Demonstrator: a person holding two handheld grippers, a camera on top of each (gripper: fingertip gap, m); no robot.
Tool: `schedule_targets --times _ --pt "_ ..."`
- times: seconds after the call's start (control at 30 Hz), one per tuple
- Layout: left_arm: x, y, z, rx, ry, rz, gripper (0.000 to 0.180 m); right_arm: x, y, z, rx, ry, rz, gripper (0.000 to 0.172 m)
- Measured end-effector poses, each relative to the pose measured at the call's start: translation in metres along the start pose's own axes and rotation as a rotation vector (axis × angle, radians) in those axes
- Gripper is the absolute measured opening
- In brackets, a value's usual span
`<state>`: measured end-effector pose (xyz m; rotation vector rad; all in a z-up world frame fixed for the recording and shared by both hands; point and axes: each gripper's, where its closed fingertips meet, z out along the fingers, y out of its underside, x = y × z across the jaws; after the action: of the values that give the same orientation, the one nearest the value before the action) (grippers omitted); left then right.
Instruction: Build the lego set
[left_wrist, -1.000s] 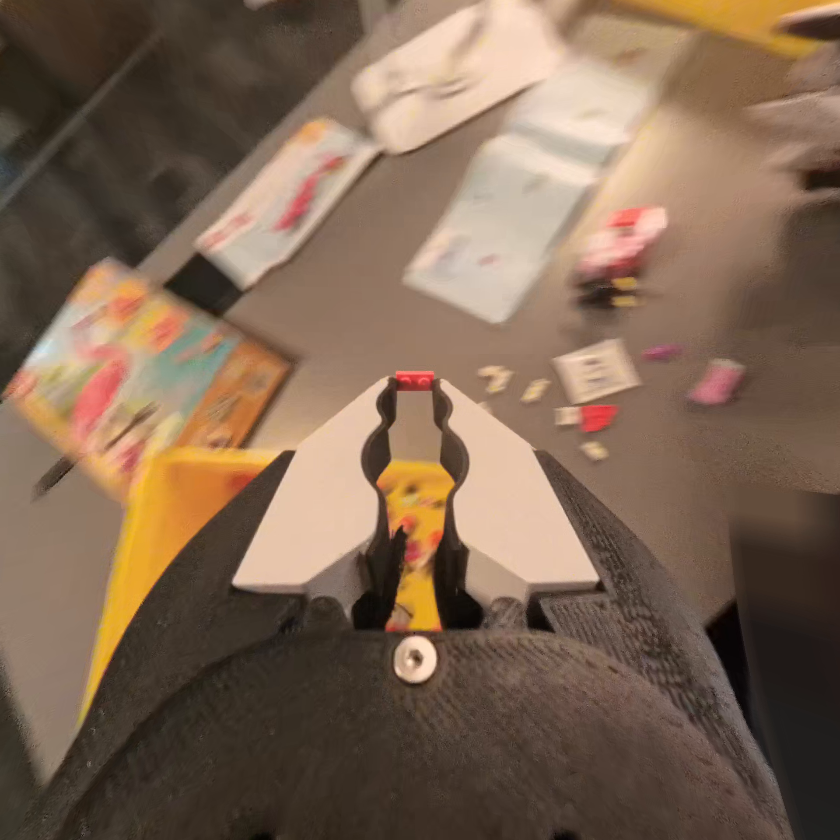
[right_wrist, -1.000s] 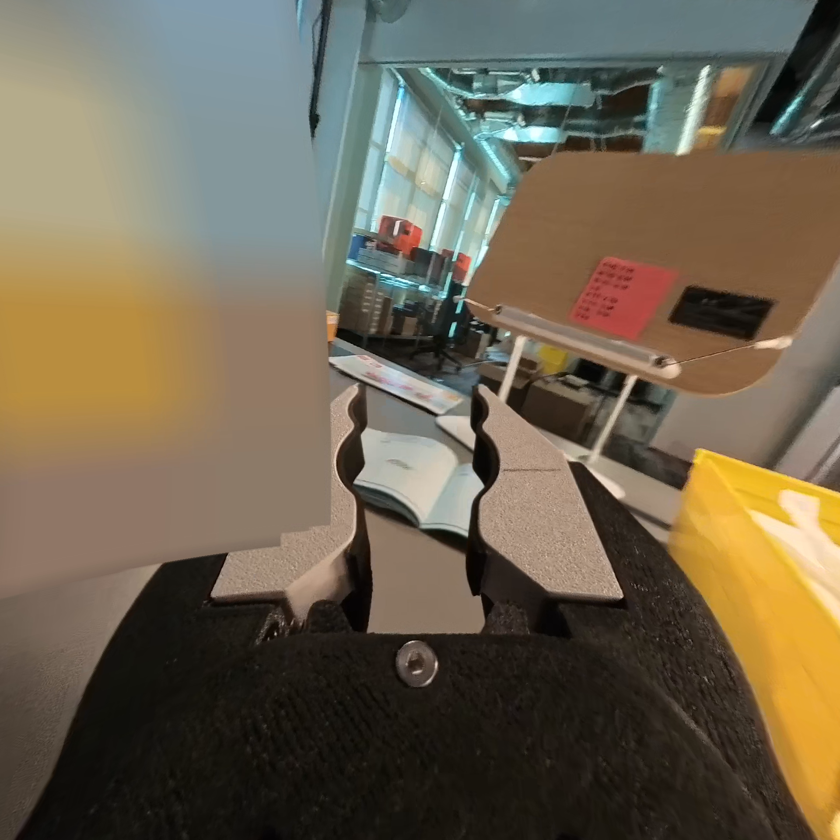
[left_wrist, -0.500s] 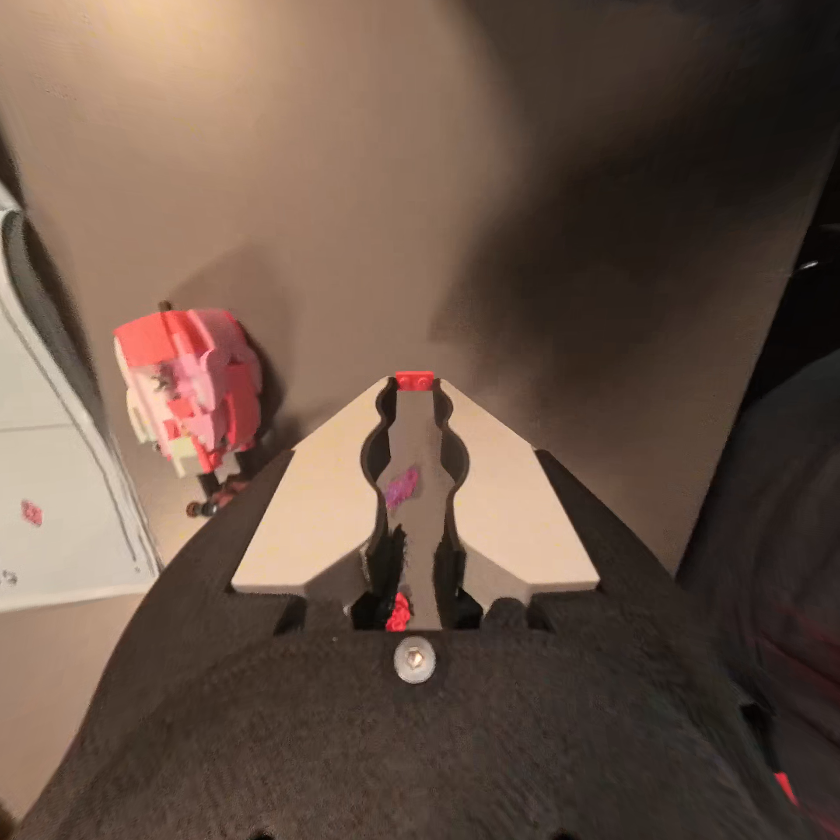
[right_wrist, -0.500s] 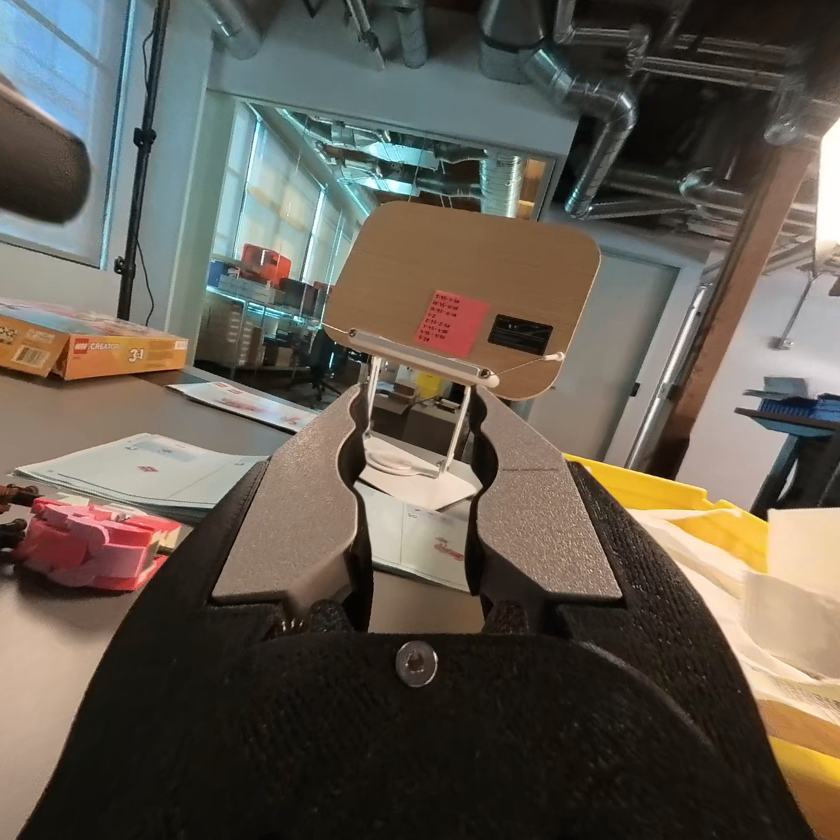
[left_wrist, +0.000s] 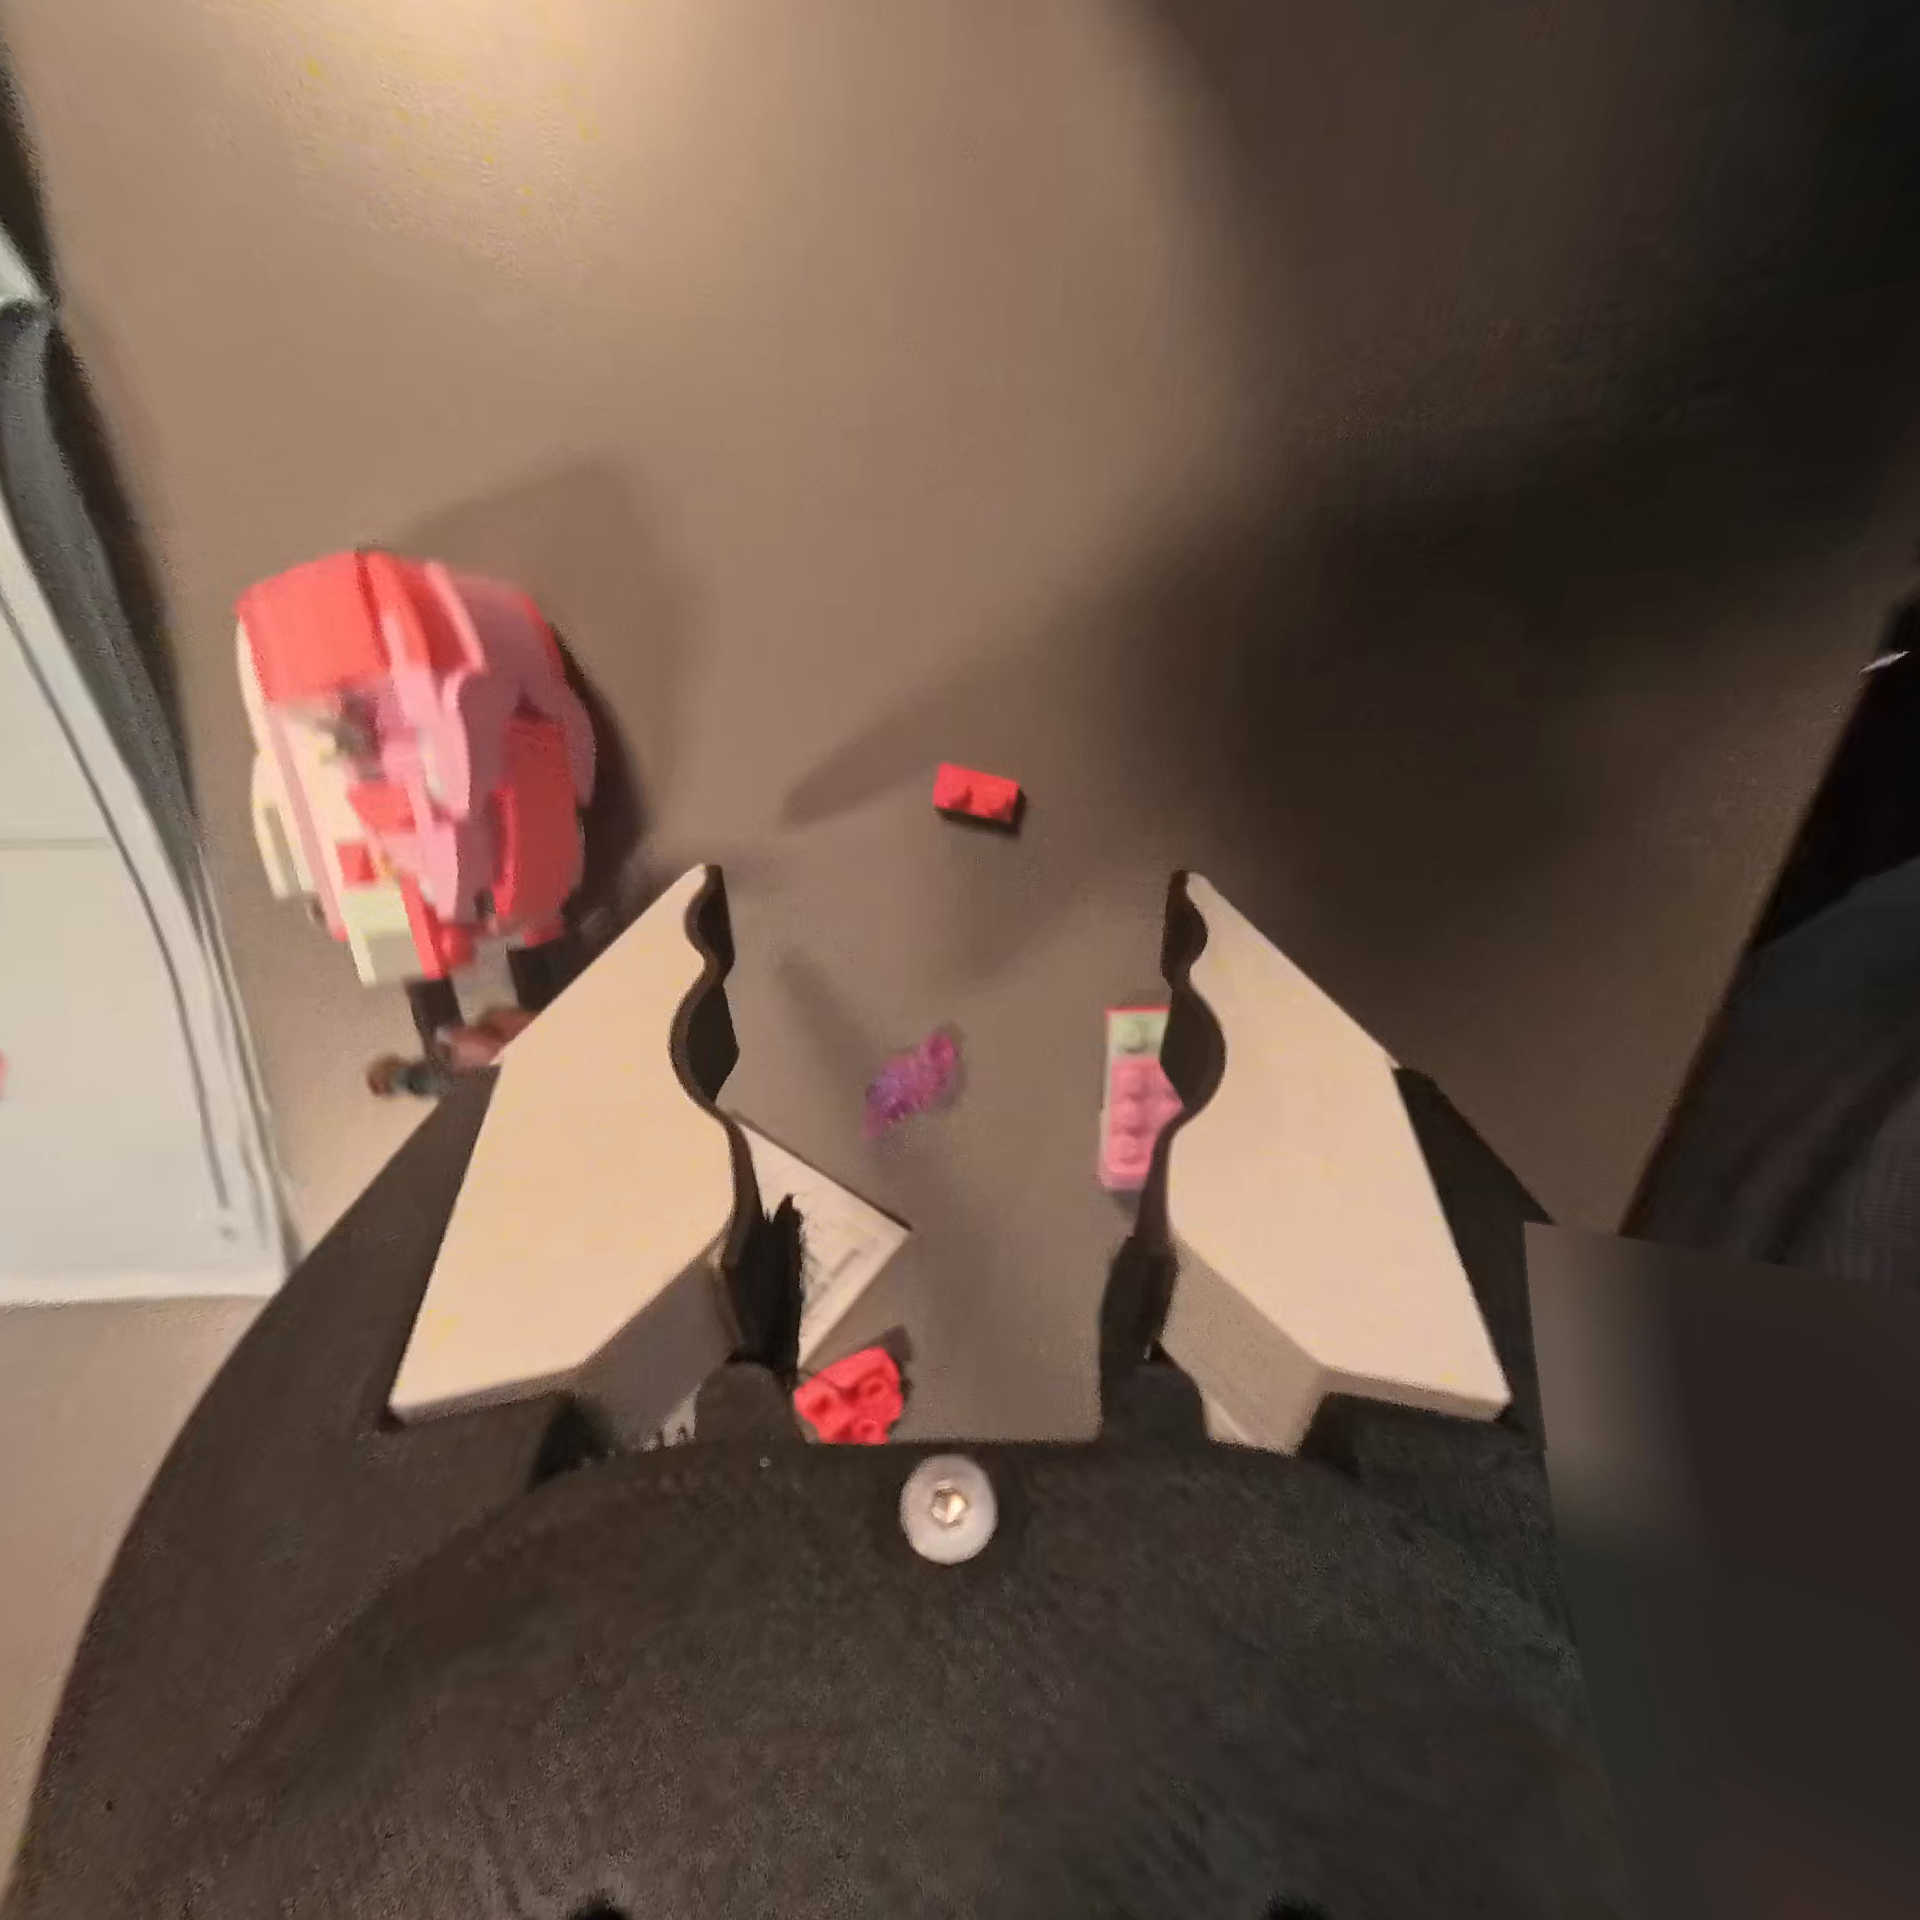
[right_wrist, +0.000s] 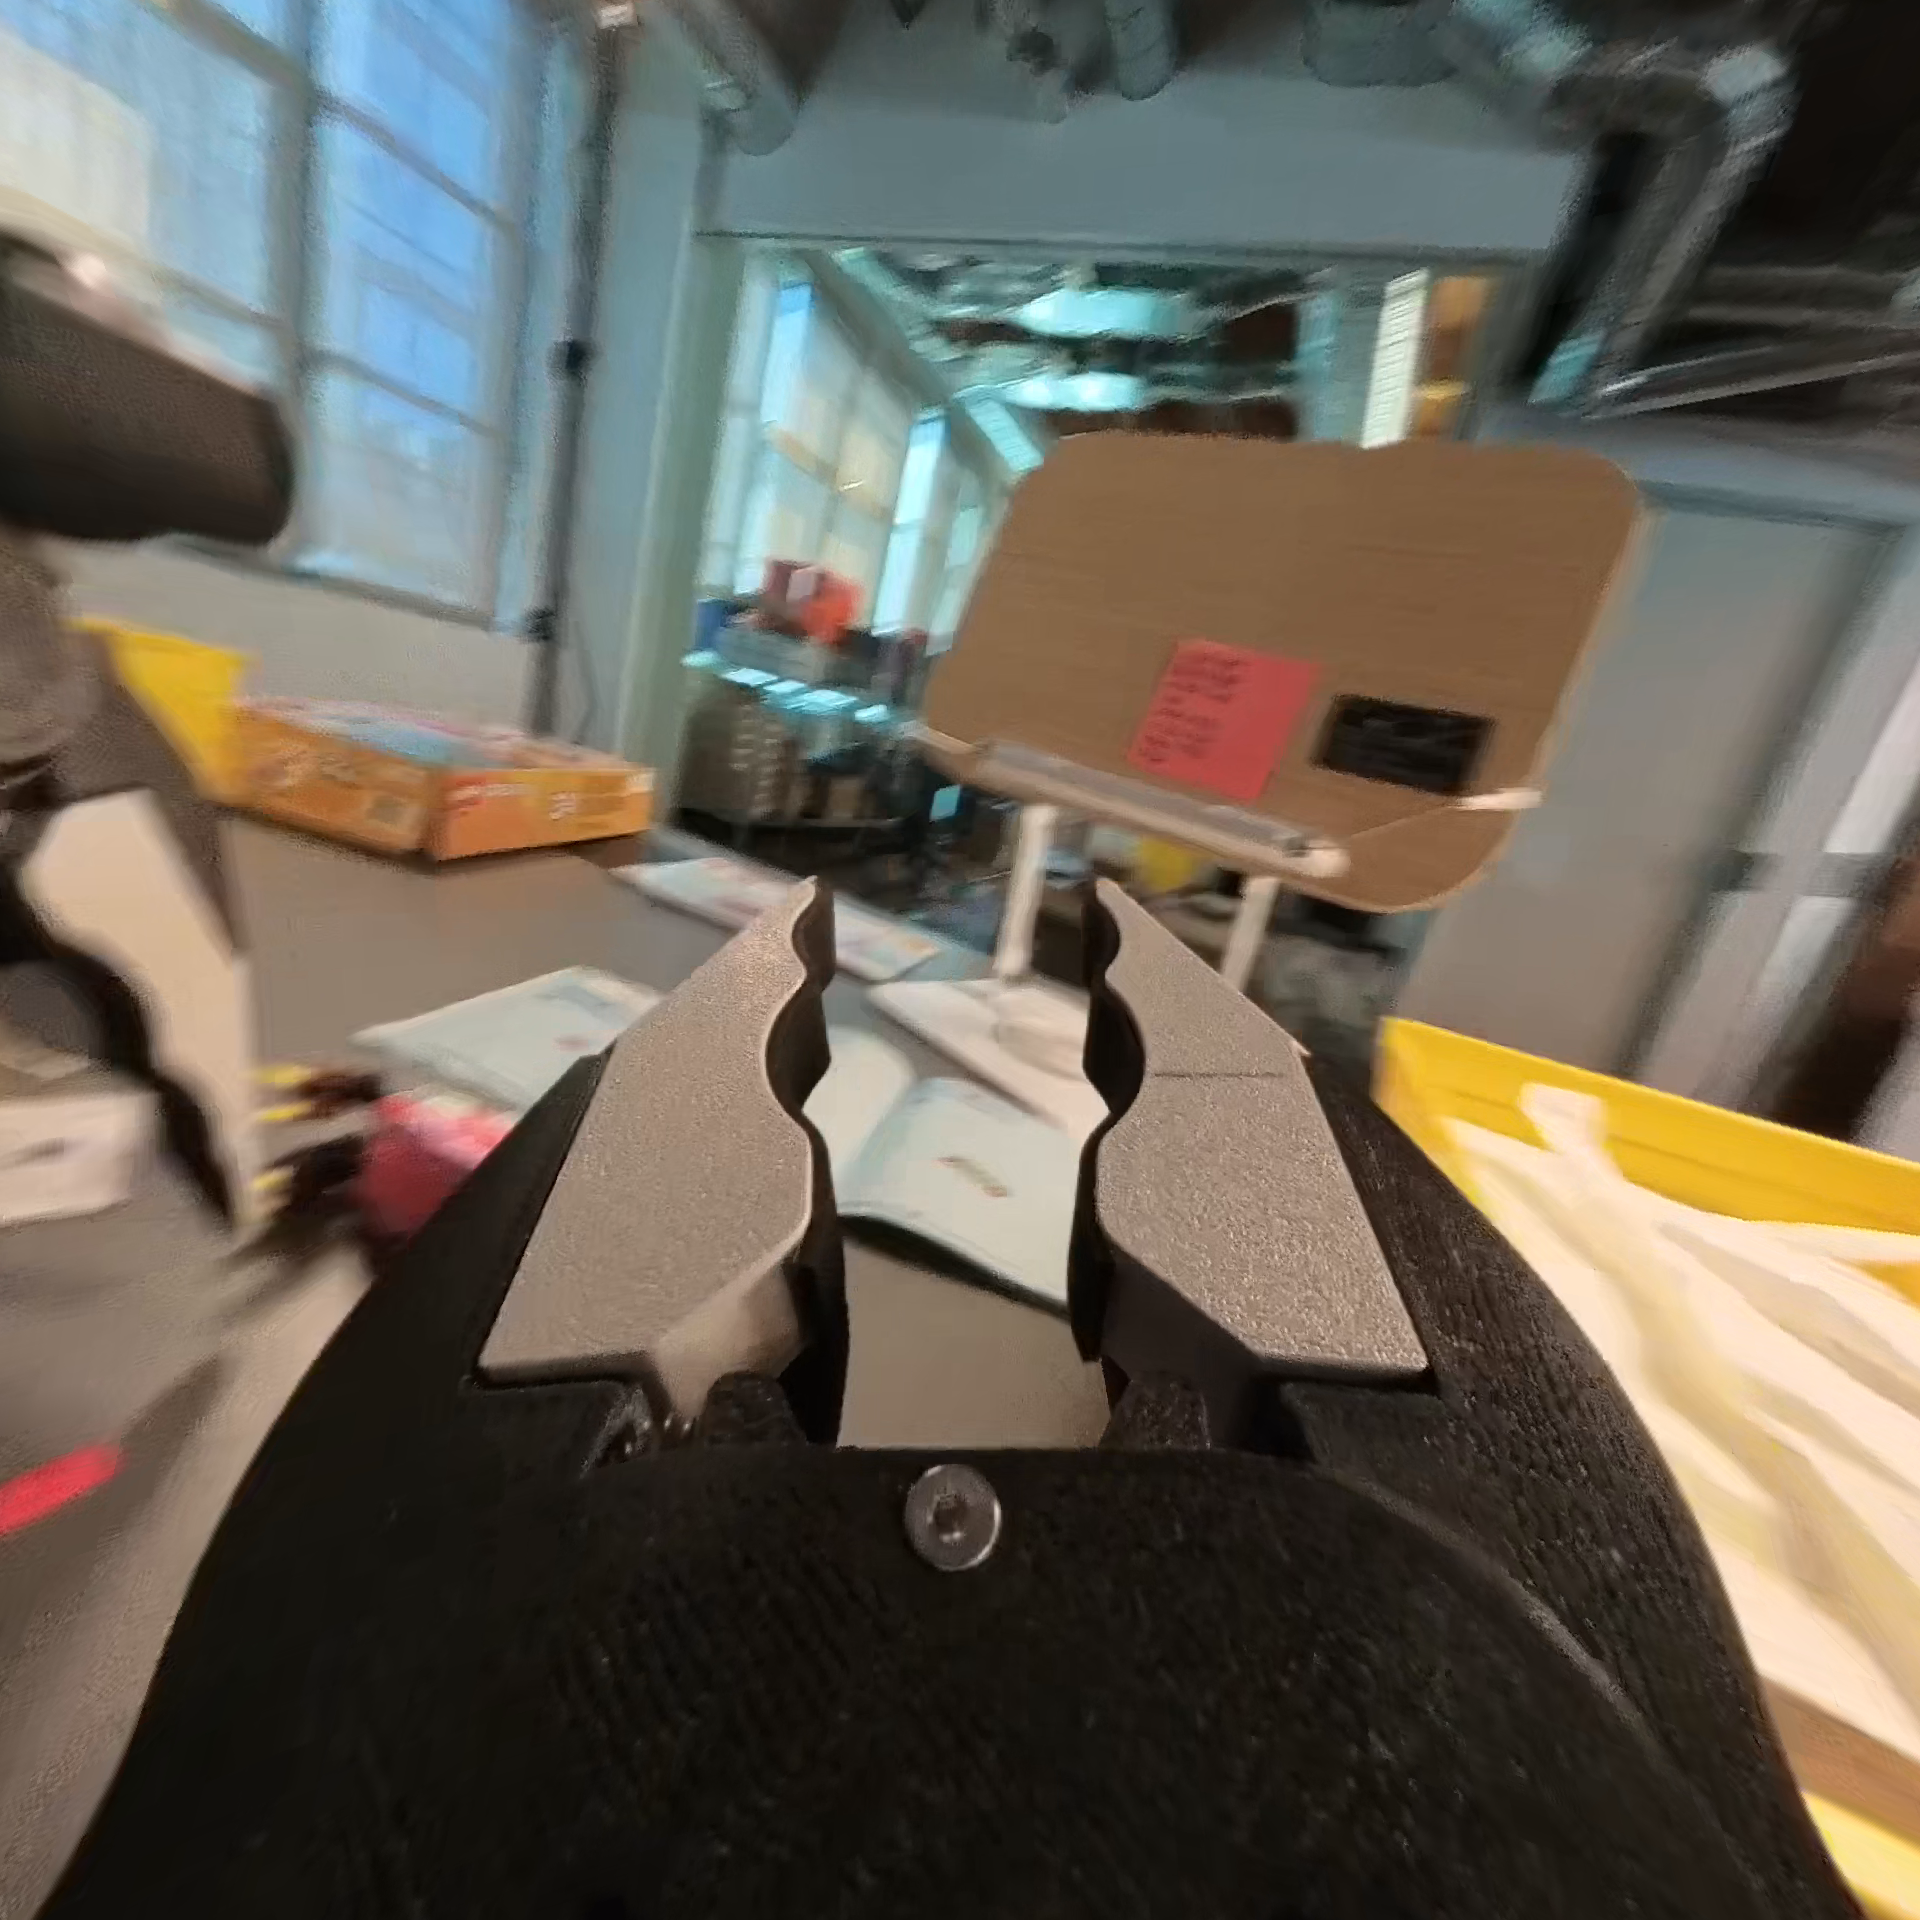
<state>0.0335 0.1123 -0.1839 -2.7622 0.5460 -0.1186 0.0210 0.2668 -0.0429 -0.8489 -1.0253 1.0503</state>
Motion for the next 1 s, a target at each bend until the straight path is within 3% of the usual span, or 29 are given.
schedule_targets --times 0.1,0.2,0.33,0.5,0.77,1.0 --pt "0.015 0.011 -0.020 0.217 0.094 -0.094 0.074 -0.061 0.010 -0.001 -0.130 -0.401 0.099 0.044" --pt "0.034 0.032 -0.027 0.354 0.186 -0.172 0.059 -0.121 0.024 -0.027 -0.338 -0.763 0.171 0.048" --pt "0.047 0.050 -0.023 0.452 0.169 -0.216 0.052 -0.163 0.050 -0.056 -0.553 -0.966 0.133 0.044" --pt "0.045 0.054 -0.012 0.475 0.070 -0.189 0.044 -0.178 0.077 -0.071 -0.716 -1.042 0.122 0.041" --pt "0.041 0.052 -0.006 0.488 0.011 -0.133 0.022 -0.177 0.090 -0.072 -0.786 -1.027 0.086 0.036" --pt "0.041 0.053 -0.006 0.529 0.025 -0.126 0.020 -0.177 0.092 -0.072 -0.787 -1.026 0.055 0.025"
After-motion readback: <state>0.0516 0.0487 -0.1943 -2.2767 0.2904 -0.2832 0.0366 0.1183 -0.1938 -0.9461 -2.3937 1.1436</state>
